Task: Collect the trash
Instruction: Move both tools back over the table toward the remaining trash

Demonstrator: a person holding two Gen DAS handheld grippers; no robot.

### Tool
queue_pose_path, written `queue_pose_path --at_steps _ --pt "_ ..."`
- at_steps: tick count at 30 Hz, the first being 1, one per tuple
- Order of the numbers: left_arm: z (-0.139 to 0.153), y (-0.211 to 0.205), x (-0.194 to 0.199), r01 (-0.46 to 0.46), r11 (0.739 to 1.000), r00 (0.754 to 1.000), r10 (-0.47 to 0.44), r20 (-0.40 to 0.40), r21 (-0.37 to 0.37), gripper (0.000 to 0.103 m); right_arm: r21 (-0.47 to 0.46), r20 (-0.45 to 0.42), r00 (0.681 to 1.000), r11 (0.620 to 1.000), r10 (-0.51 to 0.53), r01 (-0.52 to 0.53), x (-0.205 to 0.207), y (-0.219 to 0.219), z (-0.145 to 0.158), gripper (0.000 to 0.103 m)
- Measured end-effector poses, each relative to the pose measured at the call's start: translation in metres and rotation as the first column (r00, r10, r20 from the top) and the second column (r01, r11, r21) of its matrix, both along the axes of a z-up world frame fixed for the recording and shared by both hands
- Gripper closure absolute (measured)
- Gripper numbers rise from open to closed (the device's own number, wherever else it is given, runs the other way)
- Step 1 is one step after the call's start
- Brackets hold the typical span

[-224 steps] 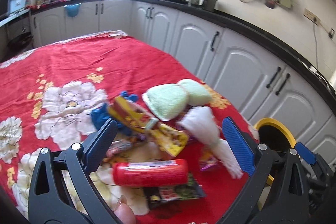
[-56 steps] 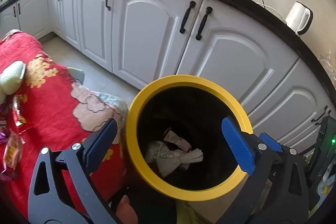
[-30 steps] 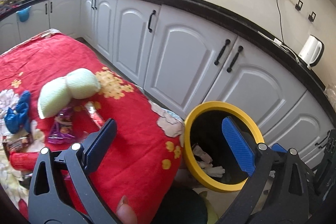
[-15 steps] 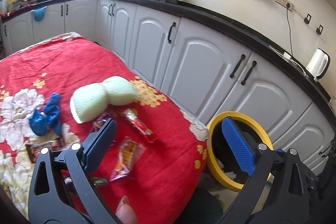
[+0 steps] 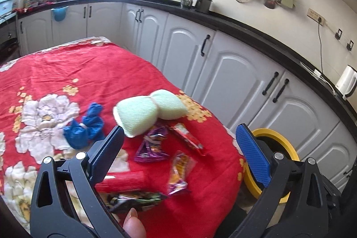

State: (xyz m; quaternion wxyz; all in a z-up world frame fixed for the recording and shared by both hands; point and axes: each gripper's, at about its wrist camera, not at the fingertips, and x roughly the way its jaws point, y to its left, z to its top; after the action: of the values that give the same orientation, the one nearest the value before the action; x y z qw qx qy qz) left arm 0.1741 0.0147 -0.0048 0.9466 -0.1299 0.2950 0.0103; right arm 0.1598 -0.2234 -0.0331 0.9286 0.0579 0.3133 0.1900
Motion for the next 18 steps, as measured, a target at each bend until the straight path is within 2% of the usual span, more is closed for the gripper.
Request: queue_pose_path --at_steps 8,18 --pt "-0.003 0.037 -0.007 -0.069 0.997 0.998 0.069 -0.002 -0.014 0.011 -0.029 -0.007 0.998 0.997 0.068 -0.068 0.005 0.039 0.0 0.033" --pt "-0.011 0.092 -0.009 -0.177 0.984 0.984 0.177 -0.015 -0.006 0.011 -0.055 -0.069 0.988 0.988 0.141 -0.145 0.021 0.091 -0.014 0.033"
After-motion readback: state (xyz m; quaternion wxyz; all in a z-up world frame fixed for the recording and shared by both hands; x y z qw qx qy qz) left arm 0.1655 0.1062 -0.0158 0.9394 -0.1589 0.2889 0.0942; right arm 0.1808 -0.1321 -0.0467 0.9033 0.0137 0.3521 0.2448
